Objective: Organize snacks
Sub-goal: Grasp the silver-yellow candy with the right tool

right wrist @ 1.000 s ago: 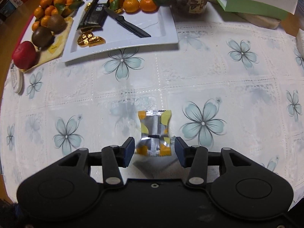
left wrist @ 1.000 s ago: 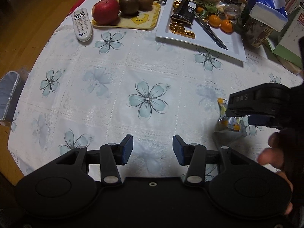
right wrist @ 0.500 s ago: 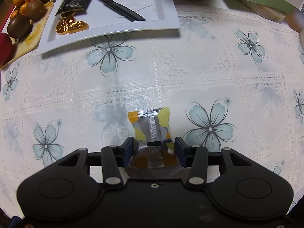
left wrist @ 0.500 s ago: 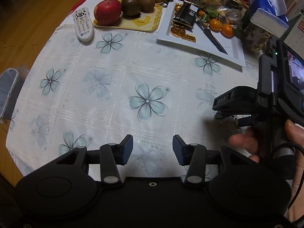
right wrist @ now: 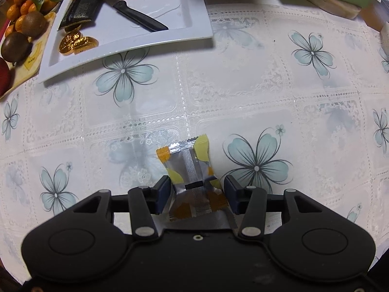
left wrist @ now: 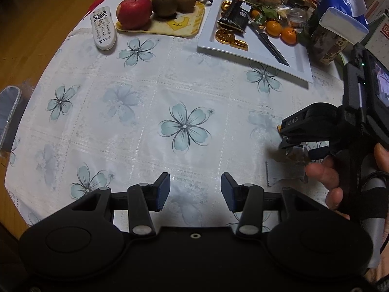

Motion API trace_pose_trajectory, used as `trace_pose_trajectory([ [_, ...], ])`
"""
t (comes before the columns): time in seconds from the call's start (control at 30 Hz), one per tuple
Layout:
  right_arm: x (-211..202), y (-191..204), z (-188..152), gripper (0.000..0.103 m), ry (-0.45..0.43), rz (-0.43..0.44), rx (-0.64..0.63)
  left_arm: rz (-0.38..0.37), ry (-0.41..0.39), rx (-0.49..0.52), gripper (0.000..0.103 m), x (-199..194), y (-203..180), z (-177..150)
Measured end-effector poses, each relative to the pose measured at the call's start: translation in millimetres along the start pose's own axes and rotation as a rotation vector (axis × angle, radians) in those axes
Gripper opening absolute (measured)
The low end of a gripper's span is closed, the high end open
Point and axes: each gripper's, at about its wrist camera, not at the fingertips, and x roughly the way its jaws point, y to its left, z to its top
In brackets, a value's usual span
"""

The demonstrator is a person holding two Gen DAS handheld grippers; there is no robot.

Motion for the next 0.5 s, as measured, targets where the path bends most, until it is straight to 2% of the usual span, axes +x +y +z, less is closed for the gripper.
trace_pose_trajectory([
  [0.1, 6.6, 2.8, 0.1, 0.050, 0.009, -0.017, -0.007, -0.005, 0.002, -0.005, 0.054, -0.6, 0.9, 0.7],
  [0.27, 6.2, 1.8, -2.0, 0.044, 0.008, -0.011, -0.033, -0.004, 0.006, -0.007, 0.054, 1.2, 1.1, 1.9],
  [0.5, -13.8, -28.5, -23.0, 0.043, -0.005, -0.015, -0.057, 0.006, 0.015, 0.008, 0.054, 5.1, -2.9, 0.0],
])
